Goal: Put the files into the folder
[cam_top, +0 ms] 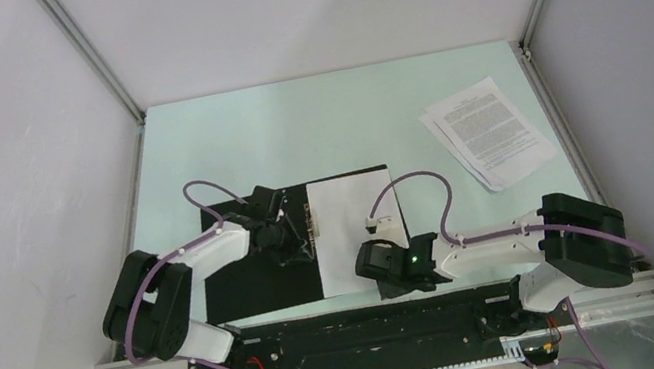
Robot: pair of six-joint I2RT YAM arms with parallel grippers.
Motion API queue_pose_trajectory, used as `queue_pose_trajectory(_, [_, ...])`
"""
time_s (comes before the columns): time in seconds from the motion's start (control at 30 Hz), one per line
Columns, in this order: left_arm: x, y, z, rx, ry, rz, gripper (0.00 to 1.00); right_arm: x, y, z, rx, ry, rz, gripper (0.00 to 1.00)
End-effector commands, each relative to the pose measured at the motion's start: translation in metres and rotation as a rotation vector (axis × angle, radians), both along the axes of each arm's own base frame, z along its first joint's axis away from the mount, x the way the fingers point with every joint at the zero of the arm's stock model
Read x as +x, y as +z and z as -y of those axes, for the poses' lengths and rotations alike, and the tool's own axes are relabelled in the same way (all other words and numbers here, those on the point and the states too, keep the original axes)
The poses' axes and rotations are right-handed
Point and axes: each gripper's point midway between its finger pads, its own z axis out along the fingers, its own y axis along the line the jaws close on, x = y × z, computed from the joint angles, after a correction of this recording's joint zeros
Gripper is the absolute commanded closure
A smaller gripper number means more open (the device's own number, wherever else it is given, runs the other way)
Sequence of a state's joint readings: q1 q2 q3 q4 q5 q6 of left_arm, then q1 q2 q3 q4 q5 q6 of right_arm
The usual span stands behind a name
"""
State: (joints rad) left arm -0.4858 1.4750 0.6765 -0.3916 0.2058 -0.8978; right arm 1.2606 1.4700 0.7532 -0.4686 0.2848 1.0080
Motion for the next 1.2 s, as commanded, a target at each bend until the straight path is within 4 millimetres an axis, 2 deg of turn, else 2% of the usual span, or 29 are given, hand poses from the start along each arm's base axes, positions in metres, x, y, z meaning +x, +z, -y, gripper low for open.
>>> queue_pose_trajectory(0.0, [-0.013, -0.025, -0.024, 0.112, 0.002, -0.042, 0.94, 0.012, 0.0, -0.001, -0.019, -0.017, 0.044, 0.67])
queue_pose_trajectory(0.57, [-0.013, -0.026, -0.026, 0.111, 0.003, -0.043, 0.94, 0.017, -0.005, 0.005, -0.05, -0.025, 0.052, 0.67])
queue_pose_trajectory(0.73, [-0.013, -0.025, -0.027, 0.111, 0.002, -0.042, 0.94, 0.015, -0.002, 0.002, -0.034, -0.006, 0.052, 0.67])
queue_pose_trajectory(0.83, [-0.012, -0.024, -0.027, 0.108, 0.002, -0.038, 0.94, 0.01, 0.01, -0.004, 0.008, 0.018, 0.052, 0.66])
queue_pose_trajectory(0.97, [-0.01, -0.021, -0.025, 0.097, -0.01, -0.028, 0.93, 0.002, 0.032, -0.002, 0.061, 0.03, 0.054, 0.52])
queue_pose_trajectory(1.03, [-0.007, -0.018, -0.023, 0.09, -0.015, -0.017, 0.91, 0.006, 0.046, 0.0, 0.099, 0.014, 0.065, 0.46])
queue_pose_trajectory(1.1, [-0.002, -0.012, -0.02, 0.08, -0.023, 0.008, 0.88, 0.02, 0.063, 0.008, 0.137, -0.031, 0.09, 0.4])
queue_pose_trajectory(1.17, [0.006, -0.002, -0.017, 0.07, -0.035, 0.046, 0.85, 0.045, 0.076, 0.027, 0.15, -0.122, 0.131, 0.37])
